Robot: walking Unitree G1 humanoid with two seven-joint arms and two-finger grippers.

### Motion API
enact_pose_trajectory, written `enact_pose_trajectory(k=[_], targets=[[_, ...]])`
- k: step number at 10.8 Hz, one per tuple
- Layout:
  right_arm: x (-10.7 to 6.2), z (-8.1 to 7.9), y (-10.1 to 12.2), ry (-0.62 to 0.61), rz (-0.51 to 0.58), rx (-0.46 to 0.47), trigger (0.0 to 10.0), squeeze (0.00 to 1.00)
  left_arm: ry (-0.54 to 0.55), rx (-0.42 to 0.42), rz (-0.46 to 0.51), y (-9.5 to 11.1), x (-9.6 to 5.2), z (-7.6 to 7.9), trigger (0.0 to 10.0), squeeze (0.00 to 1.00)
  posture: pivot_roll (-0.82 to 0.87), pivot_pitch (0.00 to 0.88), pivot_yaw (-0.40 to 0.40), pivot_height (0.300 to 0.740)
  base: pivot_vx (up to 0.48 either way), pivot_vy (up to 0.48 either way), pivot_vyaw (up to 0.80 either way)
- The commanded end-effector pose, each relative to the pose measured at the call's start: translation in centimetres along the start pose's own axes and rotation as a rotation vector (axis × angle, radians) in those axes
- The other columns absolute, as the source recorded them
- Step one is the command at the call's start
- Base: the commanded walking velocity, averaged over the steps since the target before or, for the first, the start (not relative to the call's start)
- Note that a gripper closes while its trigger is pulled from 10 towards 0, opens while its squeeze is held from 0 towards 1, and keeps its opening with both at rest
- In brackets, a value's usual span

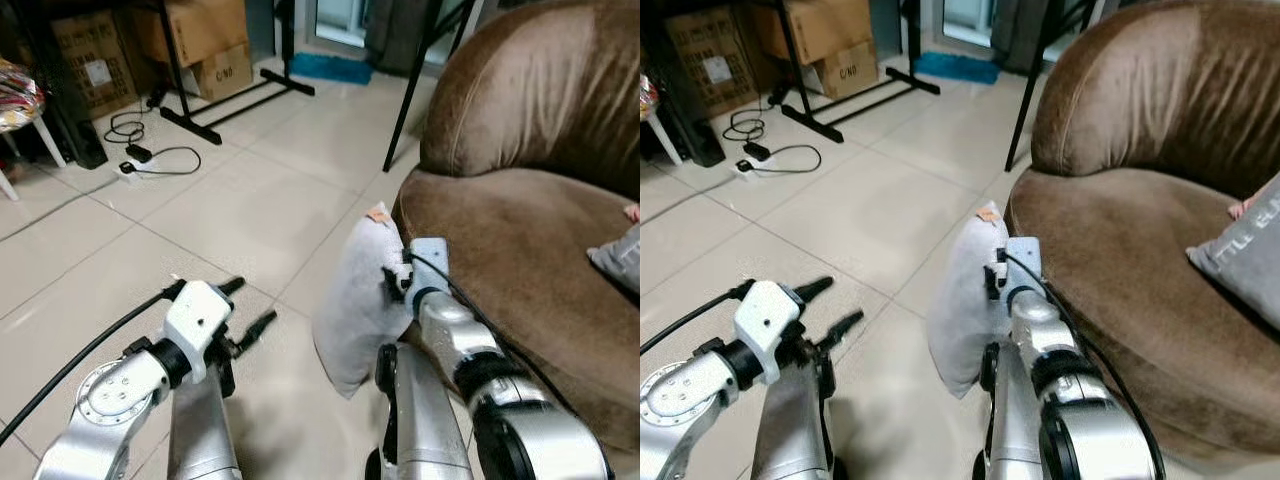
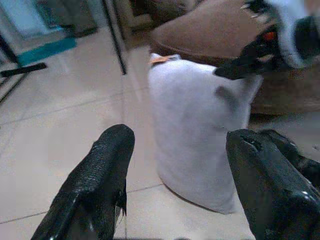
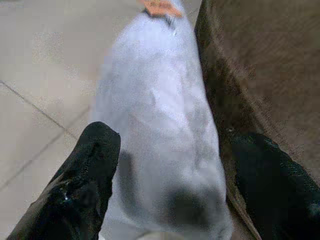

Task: Move the pillow to the sofa from floor

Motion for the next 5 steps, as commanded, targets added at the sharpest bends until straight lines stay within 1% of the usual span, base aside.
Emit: enact_pose_trajectory(k=[1,2,3,4,5], targets=[[0.1,0.0,0.0,-0.015,-0.006,-0.029,10.0,0.0,-0.026,-0.004,-0.002,0.2,-0.1,0.2,10.0,0.0,-0.04,0.07,-0.033,0.44,0.0,0.0,0.0],[0.1,0.2,-0.6,-0.059,-0.042,-0.108,10.0,0.0,-0.037,0.002,-0.014,0.2,-0.4,0.1,10.0,0.0,-0.03,0.089,-0.028,0.44,0.0,0.0,0.0],[0.1,0.2,-1.4,-0.081,-0.09,-0.157,10.0,0.0,-0.044,0.004,-0.026,0.3,-0.8,0.1,10.0,0.0,-0.02,0.107,-0.024,0.44,0.0,0.0,0.0],[0.0,0.1,-2.3,-0.072,-0.135,-0.154,10.0,0.0,-0.052,0.003,-0.04,0.2,-1.2,0.1,10.0,0.0,-0.02,0.123,-0.02,0.44,0.0,0.0,0.0],[0.0,0.0,-2.5,-0.066,-0.138,-0.108,6.8,0.0,-0.053,0.002,-0.045,0.2,-1.4,0.1,10.0,0.0,-0.02,0.125,-0.018,0.44,0.0,0.0,0.0]])
Point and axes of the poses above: a point about 5 cm out from each wrist's last joint towards the gripper, its own x axis pointing out of the wrist towards the gripper, its own y axis along the axis of the wrist's last joint, z = x × y, the point moved 1 cm from there along x, pointing out of the wrist towards the gripper
